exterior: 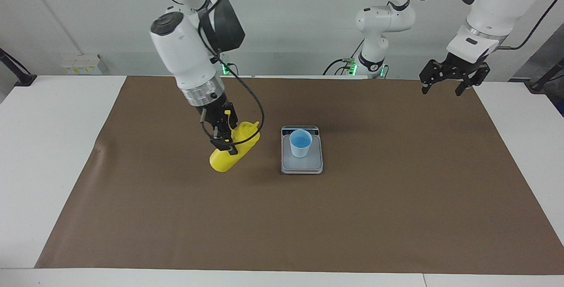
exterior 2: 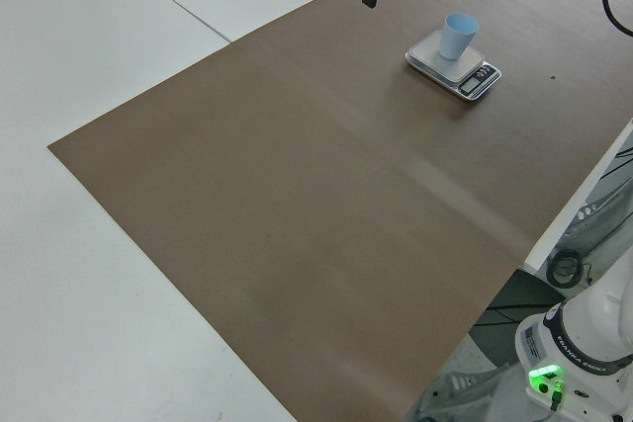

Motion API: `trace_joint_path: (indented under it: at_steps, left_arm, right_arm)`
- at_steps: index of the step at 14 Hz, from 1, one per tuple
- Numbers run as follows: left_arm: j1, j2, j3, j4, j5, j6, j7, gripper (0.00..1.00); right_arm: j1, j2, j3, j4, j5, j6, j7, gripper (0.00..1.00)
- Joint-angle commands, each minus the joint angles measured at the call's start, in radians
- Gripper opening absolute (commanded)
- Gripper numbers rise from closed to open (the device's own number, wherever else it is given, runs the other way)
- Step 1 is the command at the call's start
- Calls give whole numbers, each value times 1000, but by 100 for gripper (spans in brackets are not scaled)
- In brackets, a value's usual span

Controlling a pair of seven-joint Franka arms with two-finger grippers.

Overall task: Pour seasoning into cup on scale with both arms
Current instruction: 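Carry the bottle back and set it upright on the table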

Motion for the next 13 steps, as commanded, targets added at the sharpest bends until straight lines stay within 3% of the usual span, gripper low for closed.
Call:
trace_joint_path:
  at_steps: [1,9,13]
  left_arm:
    - [9,-20,-5,-16,10,-9,-30,100]
    - [27,-19,-7,-23,0,-14,-36,100]
    - [26,-23,-8,-34,0,-11,-36,100]
  right_arm:
    - [-66,-39,12,-58,133,-15,-99,0]
    - [-314,-36,10,-203,451,-155,-447,0]
    - [-377,-26,10,-283,485,-159,-595,0]
